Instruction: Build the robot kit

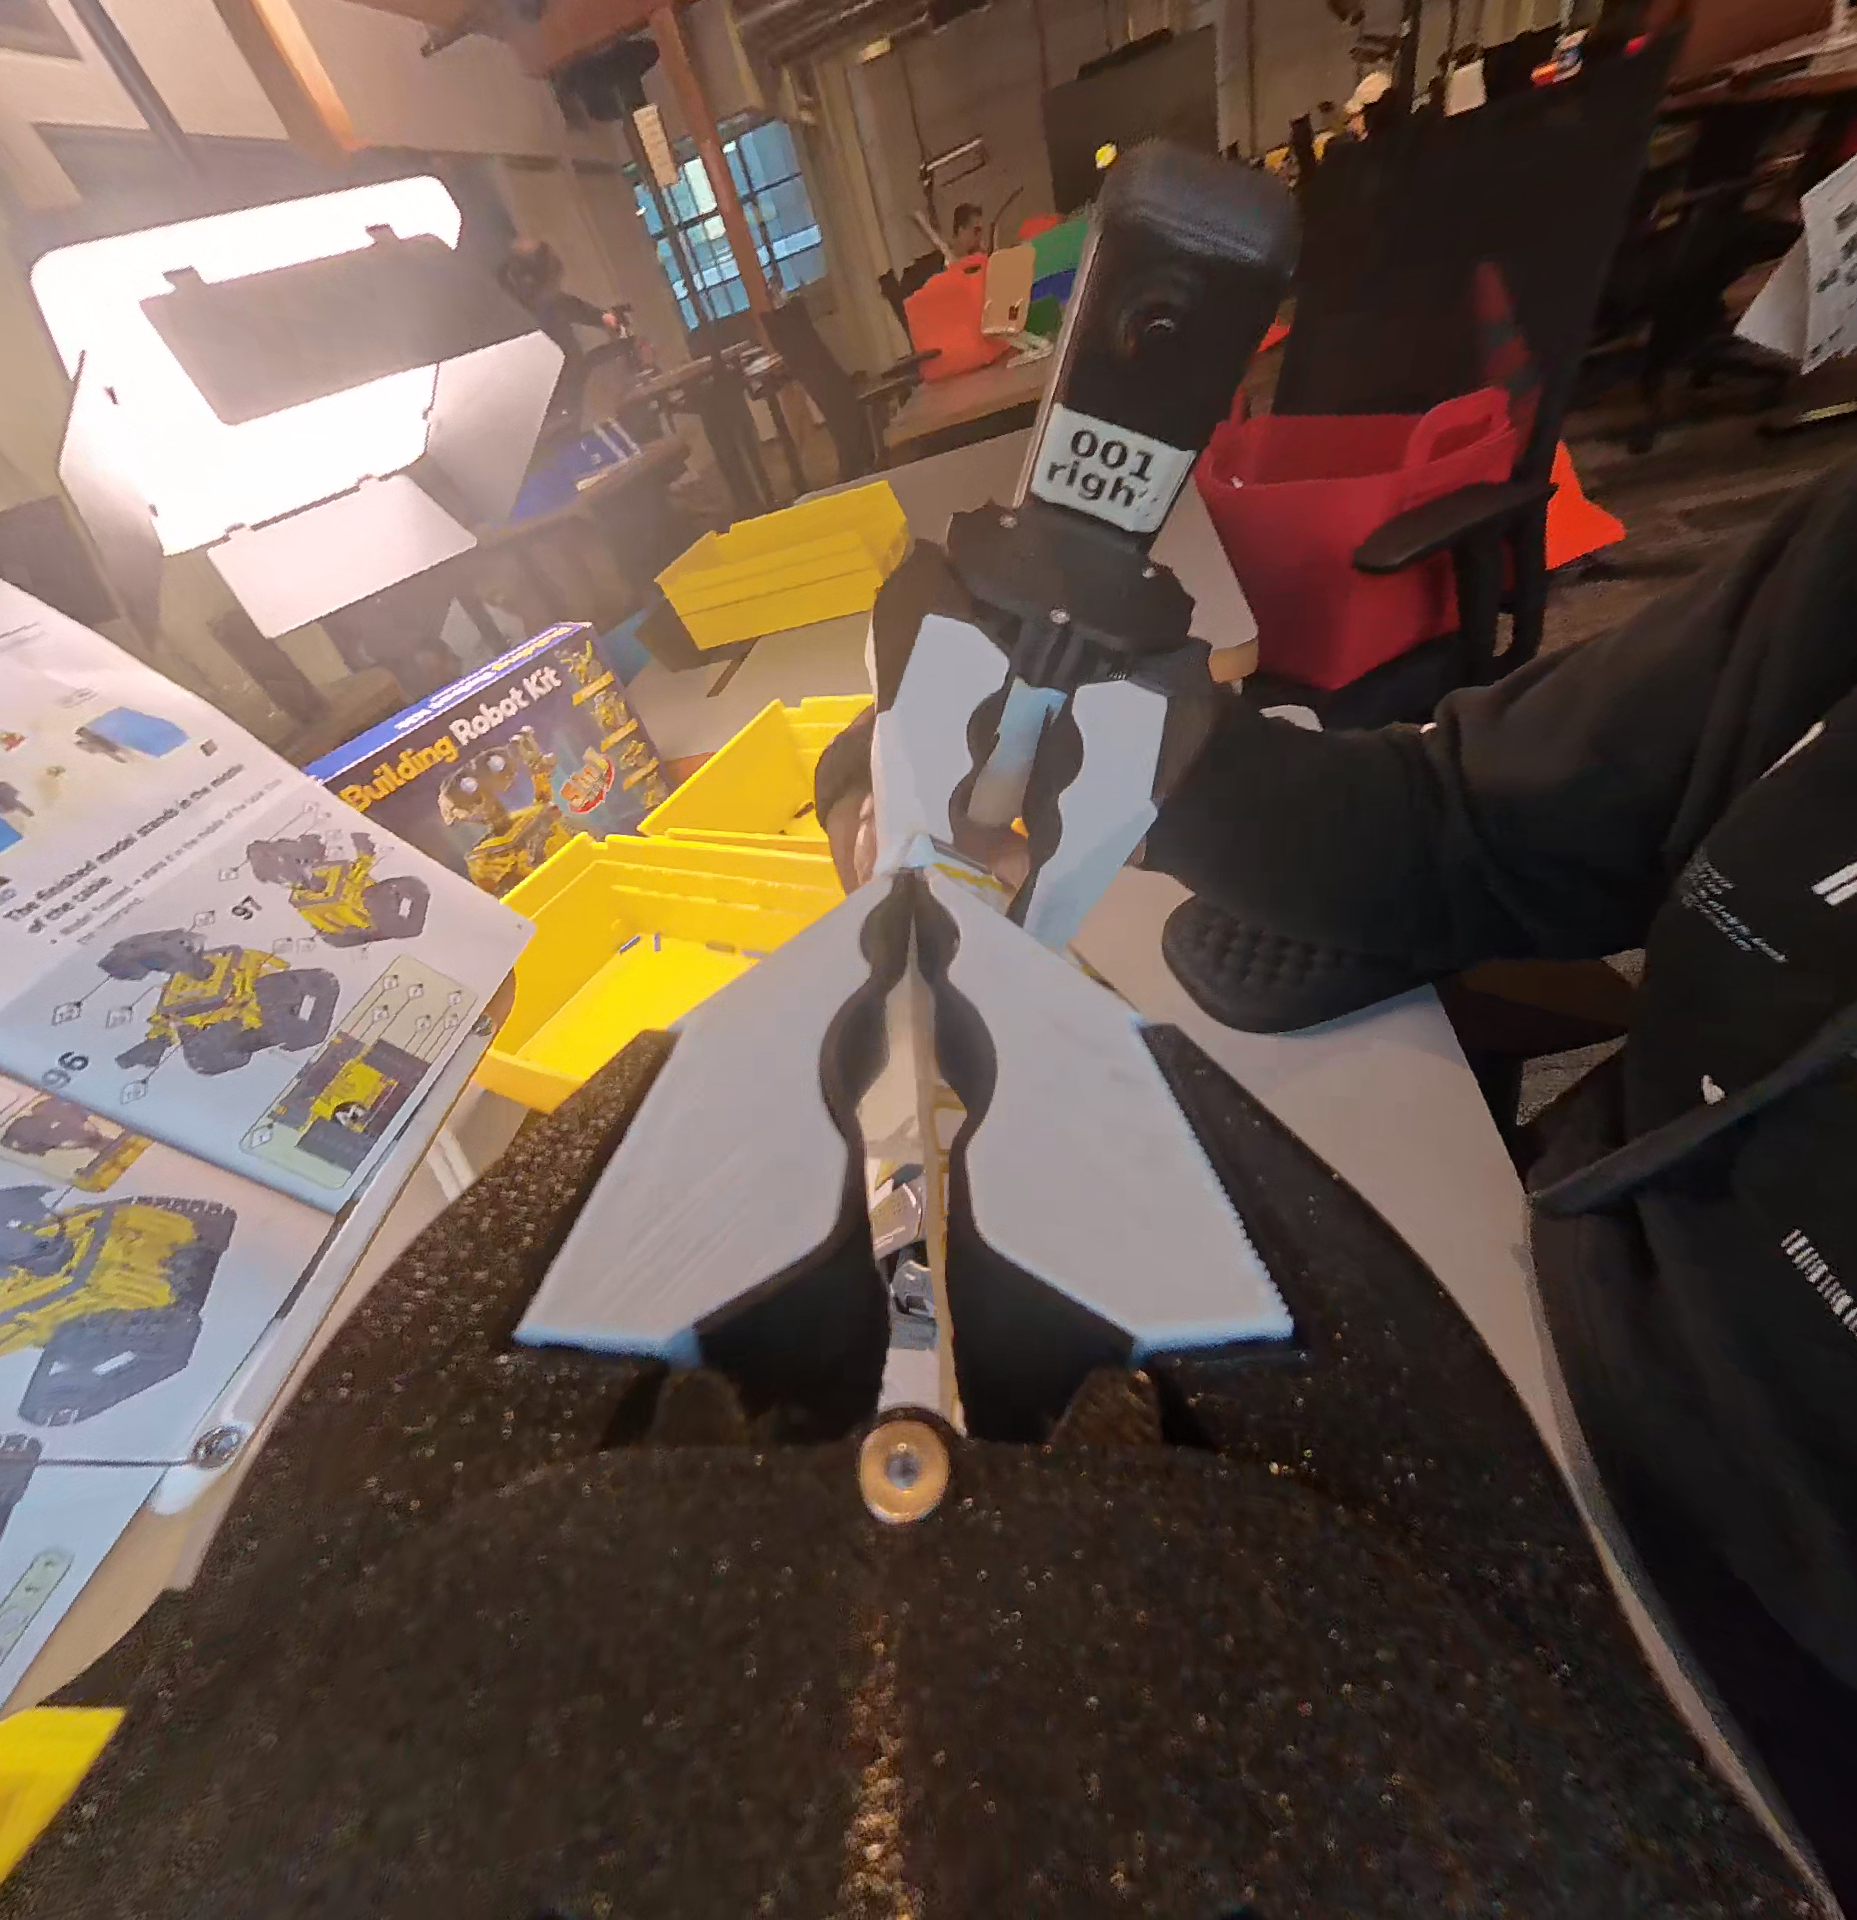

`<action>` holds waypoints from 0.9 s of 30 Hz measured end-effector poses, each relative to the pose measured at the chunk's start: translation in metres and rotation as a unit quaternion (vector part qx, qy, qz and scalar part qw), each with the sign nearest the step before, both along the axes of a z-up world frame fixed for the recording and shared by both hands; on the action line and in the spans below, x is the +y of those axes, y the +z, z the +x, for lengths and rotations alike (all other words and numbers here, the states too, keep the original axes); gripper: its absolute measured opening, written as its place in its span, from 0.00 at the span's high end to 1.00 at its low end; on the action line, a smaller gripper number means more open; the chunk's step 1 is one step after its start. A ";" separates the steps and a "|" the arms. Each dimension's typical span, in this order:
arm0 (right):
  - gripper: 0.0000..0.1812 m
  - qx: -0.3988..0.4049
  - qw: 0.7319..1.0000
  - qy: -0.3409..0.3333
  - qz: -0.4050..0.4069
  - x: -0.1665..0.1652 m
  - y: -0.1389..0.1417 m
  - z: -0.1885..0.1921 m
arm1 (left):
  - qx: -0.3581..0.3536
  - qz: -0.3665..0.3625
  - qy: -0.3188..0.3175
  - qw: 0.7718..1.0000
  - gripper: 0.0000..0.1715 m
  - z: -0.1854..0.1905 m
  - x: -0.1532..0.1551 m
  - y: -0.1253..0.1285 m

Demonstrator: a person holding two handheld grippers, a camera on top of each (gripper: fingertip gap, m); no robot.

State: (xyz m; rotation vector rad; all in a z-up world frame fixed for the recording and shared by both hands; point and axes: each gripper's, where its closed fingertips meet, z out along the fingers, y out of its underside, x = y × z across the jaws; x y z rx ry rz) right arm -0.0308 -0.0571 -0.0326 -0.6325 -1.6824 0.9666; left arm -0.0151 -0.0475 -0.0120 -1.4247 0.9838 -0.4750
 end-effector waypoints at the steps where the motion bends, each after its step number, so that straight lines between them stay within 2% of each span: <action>1: 0.91 0.003 1.000 -0.008 -0.001 0.003 0.002 0.000 | 0.004 -0.001 0.008 1.000 1.00 -0.002 0.002 -0.001; 4: 0.92 0.012 0.999 -0.025 -0.024 0.012 0.010 0.003 | 0.007 -0.003 0.017 1.000 1.00 -0.004 0.004 -0.002; 11: 0.94 0.001 0.999 -0.031 -0.022 0.013 0.004 -0.002 | -0.002 -0.008 0.017 1.000 1.00 -0.003 0.008 -0.003; 22: 1.00 0.001 0.994 0.022 -0.109 0.009 0.012 0.002 | -0.004 0.012 -0.003 1.000 1.00 0.003 -0.001 0.000; 24: 1.00 0.002 0.994 0.021 -0.111 0.010 0.012 0.002 | 0.003 0.015 -0.001 1.000 0.98 0.003 0.000 -0.002; 27: 1.00 -0.001 0.993 0.035 -0.115 0.006 0.012 0.003 | 0.010 0.019 -0.002 1.000 1.00 0.003 -0.001 -0.003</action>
